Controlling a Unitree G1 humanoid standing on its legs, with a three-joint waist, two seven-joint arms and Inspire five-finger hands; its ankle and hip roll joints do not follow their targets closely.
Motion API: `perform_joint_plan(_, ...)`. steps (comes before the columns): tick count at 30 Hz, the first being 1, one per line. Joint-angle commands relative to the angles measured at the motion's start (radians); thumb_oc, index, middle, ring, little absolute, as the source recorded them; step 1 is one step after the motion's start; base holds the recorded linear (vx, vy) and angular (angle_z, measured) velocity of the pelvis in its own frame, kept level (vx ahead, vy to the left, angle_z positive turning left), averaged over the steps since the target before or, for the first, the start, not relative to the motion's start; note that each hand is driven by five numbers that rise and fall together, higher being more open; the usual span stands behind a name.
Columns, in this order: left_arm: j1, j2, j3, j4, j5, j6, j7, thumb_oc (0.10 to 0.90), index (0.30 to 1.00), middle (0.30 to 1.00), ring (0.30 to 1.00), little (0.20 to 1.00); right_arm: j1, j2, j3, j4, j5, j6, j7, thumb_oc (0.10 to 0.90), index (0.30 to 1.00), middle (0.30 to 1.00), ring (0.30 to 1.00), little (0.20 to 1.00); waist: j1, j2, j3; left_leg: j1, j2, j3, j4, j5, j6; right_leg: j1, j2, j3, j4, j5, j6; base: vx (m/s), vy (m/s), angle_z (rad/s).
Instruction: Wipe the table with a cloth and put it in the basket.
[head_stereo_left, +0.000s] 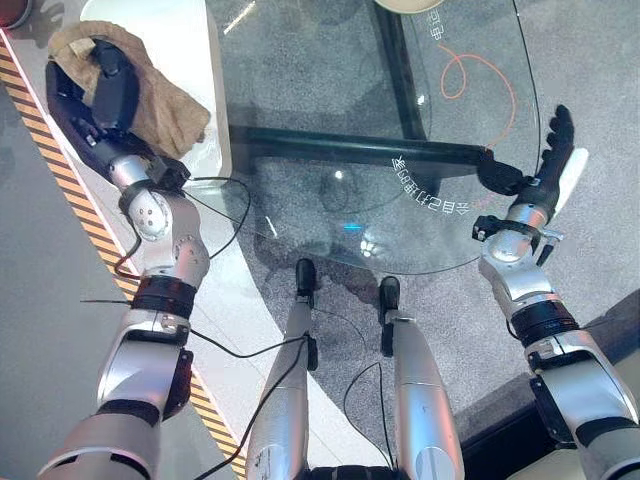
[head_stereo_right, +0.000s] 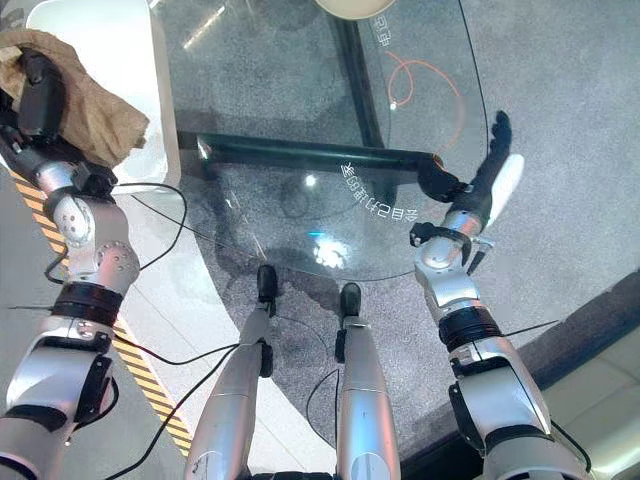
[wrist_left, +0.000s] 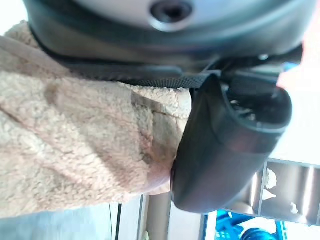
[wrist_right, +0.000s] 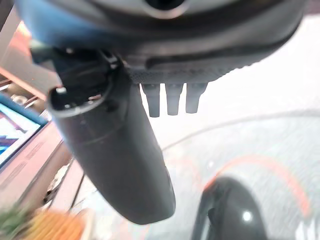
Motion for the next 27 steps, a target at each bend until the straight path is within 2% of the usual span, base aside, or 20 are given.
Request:
perform_joint_plan(1, -0.195, 0.137, 0.0, 0.016, 0.126, -0.101, 0.066, 0.1, 0.3, 0.3, 0.3, 0.2, -0.063, -0.096, -0.021, 0.046, 0.042, -0.12, -0.095, 0.8, 0.9, 0.9, 0.9, 0.9, -0.017, -0.022, -0.027, 0.027, 0.0, -0.004, 0.16, -0.218, -0.035, 0.112, -0.05, -0.006, -0.311, 0.165, 0.055, 0.01, 0.033, -0.01)
perform_joint_plan(6, -0.266, 0.189, -0.067, 0.146, 0.13, -0.078, 0.115, 0.1, 0.3, 0.3, 0.3, 0.2, -0.038, -0.109, -0.046, 0.275, 0.14, -0.2, -0.027, 0.8, 0.9, 0.9, 0.9, 0.9, -0.025, -0.02, -0.027, 0.013, 0.004, -0.001, 0.171, -0.22, -0.034, 0.101, -0.042, 0.002, -0.307, 0.161, 0.052, 0.0, 0.0, 0.0)
perform_joint_plan(10, -0.301, 0.21, -0.089, 0.208, 0.124, -0.043, 0.132, 0.1, 0.3, 0.3, 0.3, 0.2, -0.025, -0.103, -0.057, 0.385, 0.182, -0.22, 0.024, 0.8, 0.9, 0.9, 0.9, 0.9, -0.027, -0.021, -0.027, 0.006, 0.006, -0.002, 0.181, -0.224, -0.033, 0.095, -0.039, 0.003, -0.302, 0.158, 0.051, 0.0, -0.001, -0.01)
perform_joint_plan(17, -0.335, 0.222, -0.119, 0.322, 0.167, 0.051, 0.142, 0.1, 0.3, 0.3, 0.3, 0.2, -0.01, -0.098, -0.071, 0.497, 0.264, -0.169, 0.101, 0.8, 0.9, 0.9, 0.9, 0.9, -0.031, -0.025, -0.027, -0.002, 0.008, -0.002, 0.193, -0.226, -0.033, 0.088, -0.035, 0.002, -0.292, 0.155, 0.051, 0.0, -0.001, 0.0)
perform_joint_plan(19, -0.339, 0.225, -0.133, 0.355, 0.184, 0.098, 0.133, 0.1, 0.3, 0.3, 0.3, 0.2, -0.002, -0.099, -0.078, 0.524, 0.286, -0.149, 0.129, 0.8, 0.9, 0.9, 0.9, 0.9, -0.033, -0.025, -0.027, -0.006, 0.009, -0.005, 0.194, -0.224, -0.032, 0.084, -0.032, 0.003, -0.289, 0.156, 0.05, 0.0, 0.0, 0.0)
perform_joint_plan(21, -0.343, 0.228, -0.137, 0.362, 0.19, 0.117, 0.13, 0.1, 0.3, 0.3, 0.3, 0.2, 0.001, -0.1, -0.08, 0.53, 0.278, -0.145, 0.13, 0.8, 0.9, 0.9, 0.9, 0.9, -0.034, -0.025, -0.027, -0.006, 0.01, -0.005, 0.194, -0.224, -0.032, 0.083, -0.031, 0.004, -0.288, 0.155, 0.05, 0.0, 0.0, 0.0)
perform_joint_plan(23, -0.344, 0.233, -0.152, 0.388, 0.199, 0.186, 0.133, 0.1, 0.3, 0.3, 0.3, 0.2, 0.014, -0.1, -0.077, 0.545, 0.238, -0.122, 0.128, 0.8, 0.9, 0.9, 0.9, 0.9, -0.037, -0.026, -0.027, -0.006, 0.011, -0.006, 0.192, -0.225, -0.03, 0.08, -0.028, 0.007, -0.286, 0.155, 0.05, 0.0, 0.0, 0.0)
perform_joint_plan(27, -0.35, 0.24, -0.161, 0.428, 0.199, 0.239, 0.116, 0.1, 0.3, 0.3, 0.3, 0.2, 0.022, -0.1, -0.071, 0.559, 0.223, -0.104, 0.138, 0.8, 0.9, 0.9, 0.9, 0.9, -0.043, -0.026, -0.027, -0.007, 0.013, -0.006, 0.191, -0.224, -0.03, 0.073, -0.024, 0.01, -0.282, 0.155, 0.051, 0.0, 0.019, 0.0)
